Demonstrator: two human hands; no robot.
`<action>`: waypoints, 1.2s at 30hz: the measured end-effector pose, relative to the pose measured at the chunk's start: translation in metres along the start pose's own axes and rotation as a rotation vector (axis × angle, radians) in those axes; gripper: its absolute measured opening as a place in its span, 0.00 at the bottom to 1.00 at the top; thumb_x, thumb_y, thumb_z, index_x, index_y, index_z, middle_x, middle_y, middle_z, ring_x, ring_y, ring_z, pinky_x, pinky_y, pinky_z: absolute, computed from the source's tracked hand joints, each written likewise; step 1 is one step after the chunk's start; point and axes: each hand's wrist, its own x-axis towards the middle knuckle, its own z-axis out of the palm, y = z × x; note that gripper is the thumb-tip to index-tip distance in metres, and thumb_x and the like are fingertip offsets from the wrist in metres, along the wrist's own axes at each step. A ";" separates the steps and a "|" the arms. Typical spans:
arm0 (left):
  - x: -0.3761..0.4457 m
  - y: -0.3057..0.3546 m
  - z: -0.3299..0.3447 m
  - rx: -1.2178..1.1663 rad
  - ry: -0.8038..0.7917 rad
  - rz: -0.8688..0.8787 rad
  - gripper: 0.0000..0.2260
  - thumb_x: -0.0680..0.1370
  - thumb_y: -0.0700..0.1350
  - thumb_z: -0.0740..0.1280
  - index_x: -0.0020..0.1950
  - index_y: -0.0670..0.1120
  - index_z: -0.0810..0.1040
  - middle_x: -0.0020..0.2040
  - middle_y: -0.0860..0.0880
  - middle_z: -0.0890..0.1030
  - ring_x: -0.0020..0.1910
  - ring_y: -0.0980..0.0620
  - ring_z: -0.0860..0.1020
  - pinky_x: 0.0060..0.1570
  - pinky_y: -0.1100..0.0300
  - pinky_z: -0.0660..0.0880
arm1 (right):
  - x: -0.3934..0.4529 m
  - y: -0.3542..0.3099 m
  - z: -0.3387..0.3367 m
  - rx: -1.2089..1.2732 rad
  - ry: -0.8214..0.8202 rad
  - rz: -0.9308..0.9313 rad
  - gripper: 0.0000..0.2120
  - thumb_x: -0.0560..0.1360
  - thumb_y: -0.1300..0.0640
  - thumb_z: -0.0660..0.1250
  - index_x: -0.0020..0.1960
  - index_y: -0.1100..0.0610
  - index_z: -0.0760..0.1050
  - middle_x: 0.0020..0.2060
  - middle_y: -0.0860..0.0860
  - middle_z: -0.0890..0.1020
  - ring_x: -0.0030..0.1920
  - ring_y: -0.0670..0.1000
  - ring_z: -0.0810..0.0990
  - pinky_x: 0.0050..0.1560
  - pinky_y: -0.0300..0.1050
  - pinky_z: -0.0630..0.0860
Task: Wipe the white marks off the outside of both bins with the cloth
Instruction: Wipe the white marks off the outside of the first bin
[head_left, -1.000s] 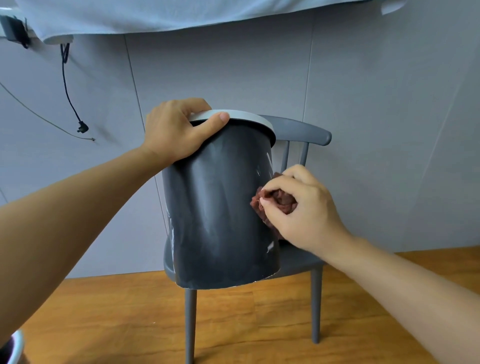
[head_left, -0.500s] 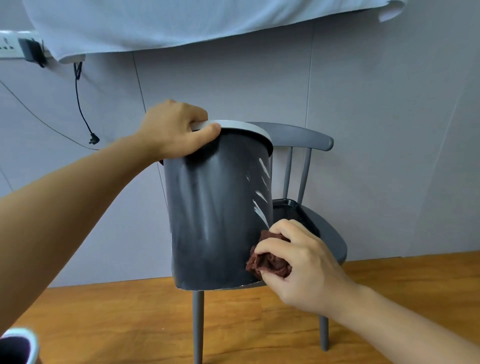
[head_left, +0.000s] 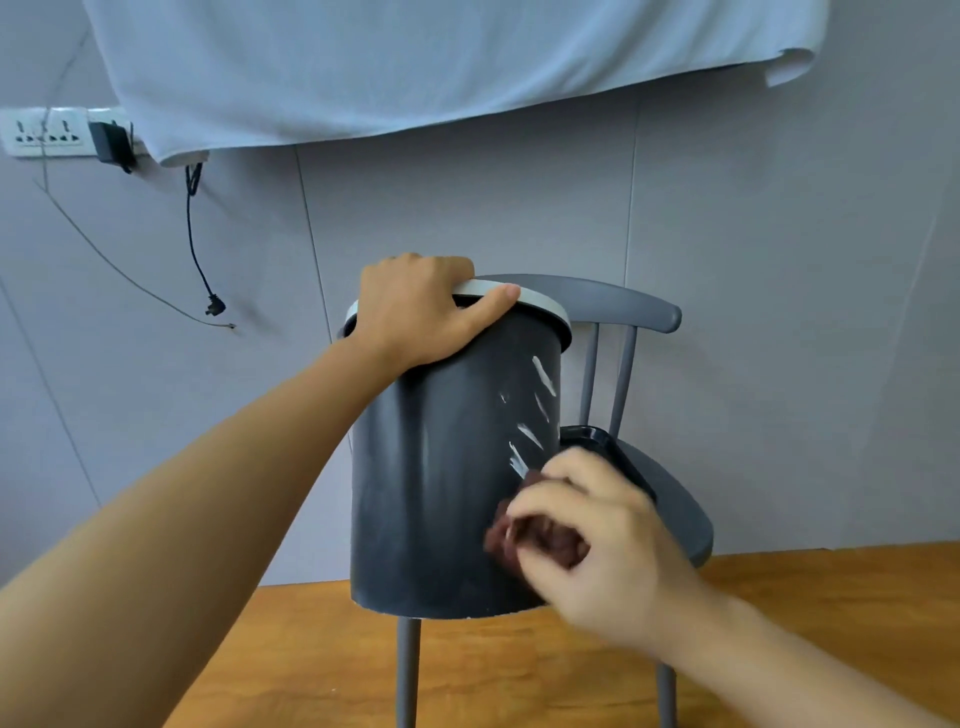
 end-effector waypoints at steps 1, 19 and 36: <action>-0.001 -0.001 0.000 0.001 0.016 -0.004 0.30 0.76 0.70 0.59 0.32 0.44 0.65 0.24 0.50 0.66 0.27 0.46 0.68 0.29 0.56 0.63 | 0.013 0.004 -0.006 0.008 0.073 0.020 0.08 0.73 0.50 0.74 0.51 0.49 0.83 0.48 0.43 0.76 0.48 0.45 0.77 0.46 0.37 0.78; -0.001 0.002 -0.003 -0.048 0.028 0.030 0.30 0.76 0.70 0.59 0.29 0.46 0.59 0.22 0.51 0.62 0.24 0.52 0.62 0.29 0.59 0.55 | 0.036 -0.001 0.003 -0.165 -0.174 -0.232 0.11 0.74 0.49 0.74 0.53 0.53 0.83 0.50 0.49 0.77 0.49 0.51 0.75 0.44 0.48 0.78; 0.000 -0.012 -0.004 -0.009 -0.003 -0.042 0.31 0.76 0.71 0.56 0.30 0.45 0.60 0.24 0.49 0.64 0.26 0.47 0.64 0.30 0.57 0.56 | 0.016 -0.002 0.004 -0.079 -0.288 -0.210 0.08 0.73 0.53 0.76 0.50 0.53 0.84 0.45 0.46 0.77 0.46 0.48 0.75 0.44 0.42 0.76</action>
